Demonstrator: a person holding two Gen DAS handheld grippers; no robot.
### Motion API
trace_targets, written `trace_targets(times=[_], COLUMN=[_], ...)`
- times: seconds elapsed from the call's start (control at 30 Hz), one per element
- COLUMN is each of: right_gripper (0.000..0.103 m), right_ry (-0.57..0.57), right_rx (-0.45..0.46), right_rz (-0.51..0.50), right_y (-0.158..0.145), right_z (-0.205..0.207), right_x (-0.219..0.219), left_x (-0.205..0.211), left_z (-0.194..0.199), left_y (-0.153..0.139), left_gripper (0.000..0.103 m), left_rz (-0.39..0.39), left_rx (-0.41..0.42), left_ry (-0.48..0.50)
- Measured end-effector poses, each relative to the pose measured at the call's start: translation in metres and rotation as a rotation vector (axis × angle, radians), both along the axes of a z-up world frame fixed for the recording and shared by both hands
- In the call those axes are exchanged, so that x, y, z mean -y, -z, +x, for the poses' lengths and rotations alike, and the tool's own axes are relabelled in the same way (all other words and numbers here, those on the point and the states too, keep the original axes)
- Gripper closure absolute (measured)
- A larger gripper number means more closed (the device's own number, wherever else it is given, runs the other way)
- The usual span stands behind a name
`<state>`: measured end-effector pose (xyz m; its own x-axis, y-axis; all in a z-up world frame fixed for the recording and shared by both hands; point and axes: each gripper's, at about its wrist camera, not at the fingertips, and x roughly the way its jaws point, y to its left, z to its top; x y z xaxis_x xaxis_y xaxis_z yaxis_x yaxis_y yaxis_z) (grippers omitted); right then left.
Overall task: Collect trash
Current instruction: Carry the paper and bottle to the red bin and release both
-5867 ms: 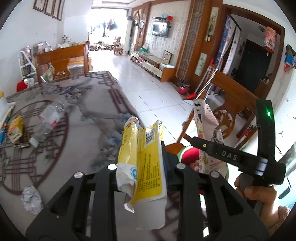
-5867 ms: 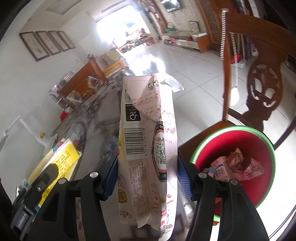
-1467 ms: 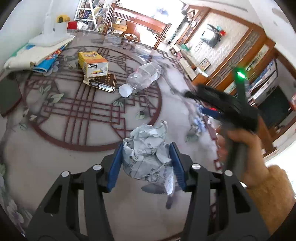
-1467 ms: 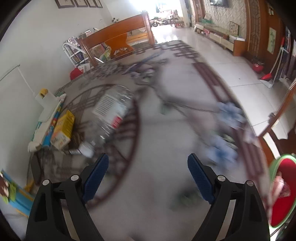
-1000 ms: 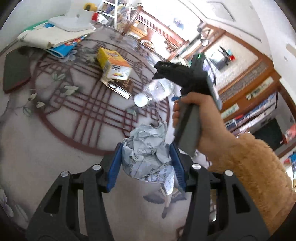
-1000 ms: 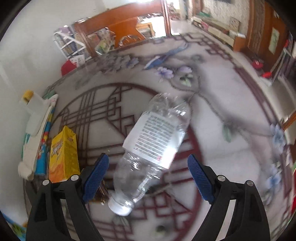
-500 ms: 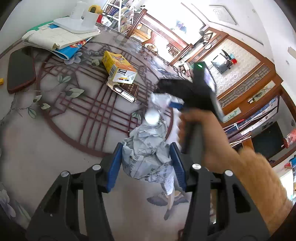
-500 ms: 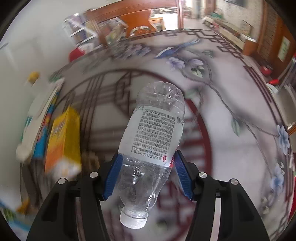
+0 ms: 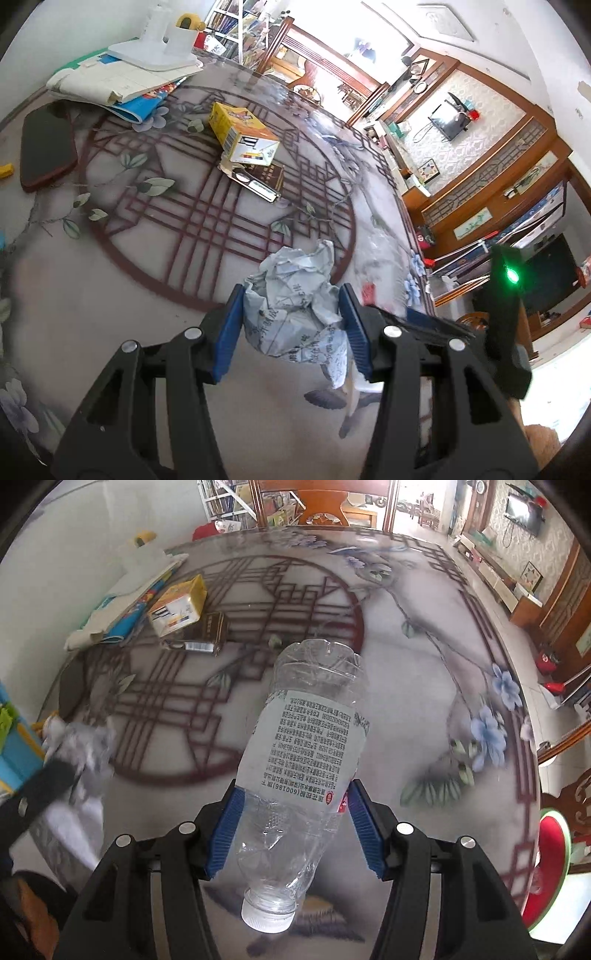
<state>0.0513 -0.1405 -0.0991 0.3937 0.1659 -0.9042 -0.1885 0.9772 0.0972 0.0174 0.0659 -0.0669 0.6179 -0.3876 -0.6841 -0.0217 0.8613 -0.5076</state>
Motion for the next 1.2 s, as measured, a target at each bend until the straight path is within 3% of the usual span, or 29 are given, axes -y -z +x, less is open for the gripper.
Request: trace_targets(times=[0.23,0.5,0.8,0.97,1.2], right_gripper=[0.048,0.048,0.048,0.047,0.047], right_ry=[0.076,0.263,0.489,0.604,0.763], right_rx=[0.089,0.204,0.374,0.435,0.435], right_rz=[0.114,0.171,0.141,0.071,0.082], right_y=[-0.03,-0.046,-0.063,-0.068,-0.06], right_z=[-0.034,-0.062,-0.091,-0.119,-0.149], right_x=[0.041,0.129,0.234,0.278,0.337], left_x=[0.003,0.035,0.069,0.112,0.221], left_z=[-0.001,-0.007,-0.011,-0.017,-0.017], left_y=[0.004,0.012,0.026,0.014,-0.01], left_gripper=[0.054,0.054,0.054,0.054,0.054], left_rz=[0.077,0.189,0.313,0.268,0.178], left_rx=[0.004,0.03,0.034,0.075,0.135], left_ry=[0.003,0.083,0.135,0.196,0.403])
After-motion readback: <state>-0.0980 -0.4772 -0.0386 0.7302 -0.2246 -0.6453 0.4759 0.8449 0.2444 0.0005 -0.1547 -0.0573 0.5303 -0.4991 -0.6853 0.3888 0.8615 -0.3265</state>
